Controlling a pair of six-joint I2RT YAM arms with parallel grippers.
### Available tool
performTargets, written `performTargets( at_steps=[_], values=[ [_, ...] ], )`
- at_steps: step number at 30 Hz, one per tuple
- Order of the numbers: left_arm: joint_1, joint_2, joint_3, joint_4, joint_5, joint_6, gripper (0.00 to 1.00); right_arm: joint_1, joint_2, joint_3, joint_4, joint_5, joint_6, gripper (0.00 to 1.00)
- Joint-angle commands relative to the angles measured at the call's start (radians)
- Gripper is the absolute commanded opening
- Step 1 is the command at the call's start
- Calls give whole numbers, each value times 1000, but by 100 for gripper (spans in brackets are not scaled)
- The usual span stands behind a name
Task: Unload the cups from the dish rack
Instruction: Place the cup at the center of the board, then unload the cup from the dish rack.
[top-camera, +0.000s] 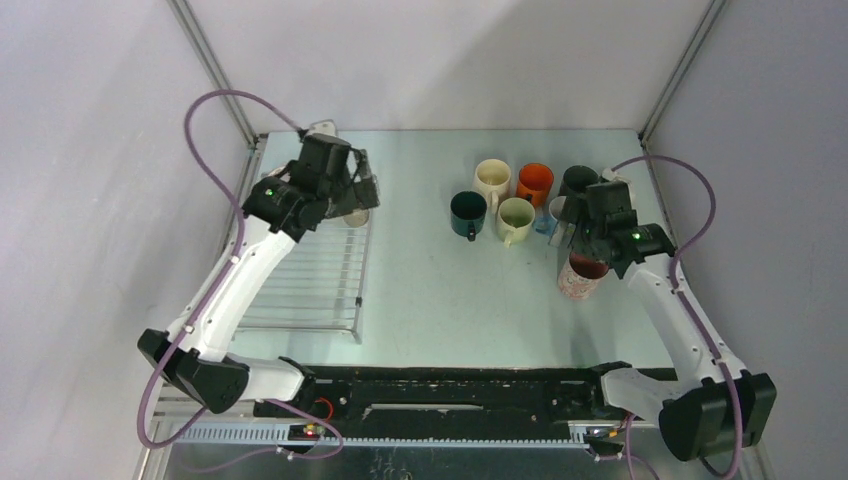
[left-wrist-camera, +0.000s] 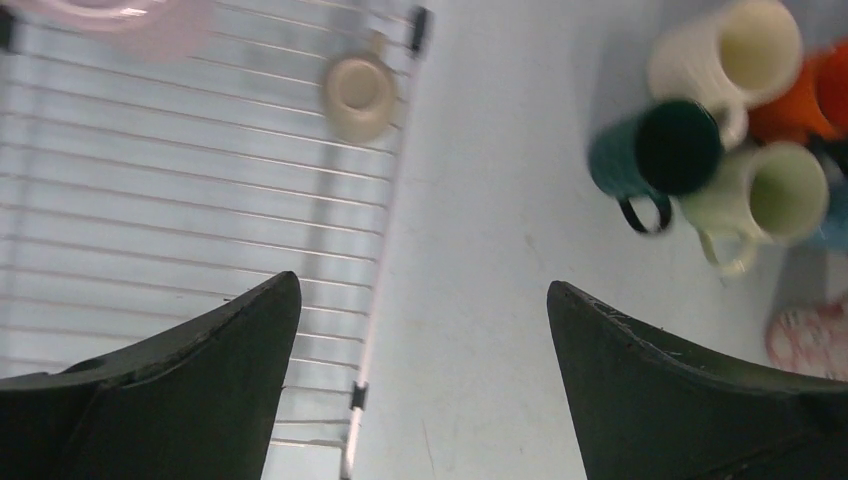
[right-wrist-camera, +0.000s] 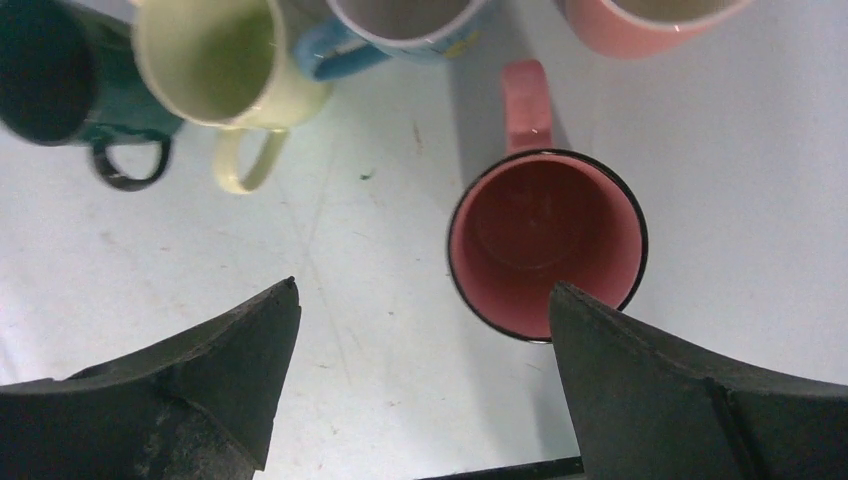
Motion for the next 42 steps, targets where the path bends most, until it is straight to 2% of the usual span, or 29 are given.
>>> performTargets(
  at_steps=[1,4,8,12,14,19,25,30,37,42],
  values=[
    [114,1,67,-84,-208,-98,100,53,-48,106,-29,-21,-33,100],
    [226,-1,25,-60,-229,-144,100,100,-41,148,-26,-45,-34,100],
    [386,-1,-35,22,-145,-220,100,183,-10,194,-15,-50,-31,99],
    [542,31,-53,89,-56,-371,100,256,18,219,2,-56,-30,100],
    [591,53,-62,111,-55,-474,100,283,28,218,11,-60,-32,100],
    [646,140,-44,120,-99,-691,100,312,46,218,24,-81,-46,100],
    [715,261,-37,145,-74,-861,100,325,63,218,38,-114,-73,100],
    [773,364,-7,175,-23,-922,99,325,64,218,43,-127,-87,100],
    [795,531,137,122,22,-963,91,327,75,219,61,-141,-94,100],
    [805,599,181,127,75,-999,85,326,83,218,66,-146,-99,100]
  ],
)
